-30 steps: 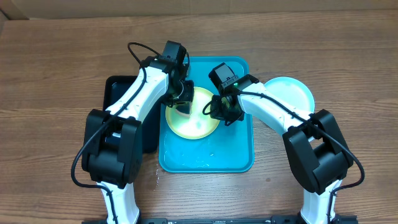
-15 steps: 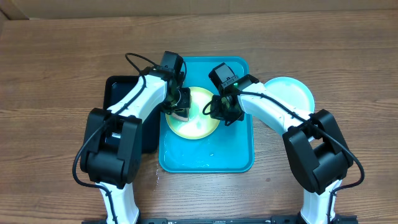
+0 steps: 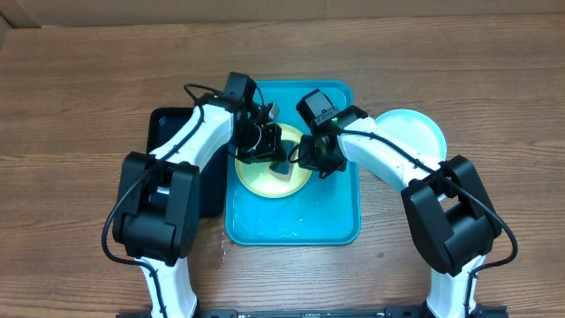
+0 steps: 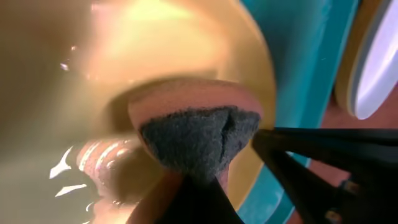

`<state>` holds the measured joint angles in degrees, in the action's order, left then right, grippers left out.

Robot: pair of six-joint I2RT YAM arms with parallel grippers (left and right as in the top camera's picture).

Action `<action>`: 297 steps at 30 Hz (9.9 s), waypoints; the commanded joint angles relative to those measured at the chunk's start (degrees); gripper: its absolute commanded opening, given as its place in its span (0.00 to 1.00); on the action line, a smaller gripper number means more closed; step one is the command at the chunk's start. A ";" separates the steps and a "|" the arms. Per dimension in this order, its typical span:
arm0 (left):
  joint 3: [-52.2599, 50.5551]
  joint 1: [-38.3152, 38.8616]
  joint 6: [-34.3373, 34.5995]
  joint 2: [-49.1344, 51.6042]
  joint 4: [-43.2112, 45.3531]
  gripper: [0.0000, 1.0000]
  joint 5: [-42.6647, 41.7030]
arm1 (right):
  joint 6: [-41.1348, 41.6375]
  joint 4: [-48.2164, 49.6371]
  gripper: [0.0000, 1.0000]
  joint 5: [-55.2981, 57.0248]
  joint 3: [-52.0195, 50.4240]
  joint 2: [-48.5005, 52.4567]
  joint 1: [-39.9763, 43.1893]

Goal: Clean dirty plates on tray and stack at the side
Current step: 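Scrub the yellow plate surface with the sponge in the left gripper, then carry the sponge left and lower it onto the black tray, then release the sponge and raise the left gripper to the left side, then lift the yellow plate by its rim with the right gripper and tilt it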

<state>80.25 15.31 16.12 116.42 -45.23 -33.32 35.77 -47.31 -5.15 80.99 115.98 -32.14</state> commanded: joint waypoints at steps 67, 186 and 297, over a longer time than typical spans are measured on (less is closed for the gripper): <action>-3.39 3.52 3.50 -6.01 -0.68 0.04 27.17 | -0.20 0.59 0.05 0.15 -0.04 0.15 -0.96; 5.75 -15.08 2.78 -32.11 -21.05 1.00 31.61 | -0.13 0.13 0.76 3.58 -0.04 0.15 -0.96; 5.73 -27.52 7.08 -34.36 -25.24 1.00 31.85 | 3.54 2.49 0.04 6.16 9.44 -8.57 -9.33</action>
<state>84.82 -12.10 22.39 82.28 -70.54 -1.34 37.91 -46.63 -1.37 89.27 108.90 -38.46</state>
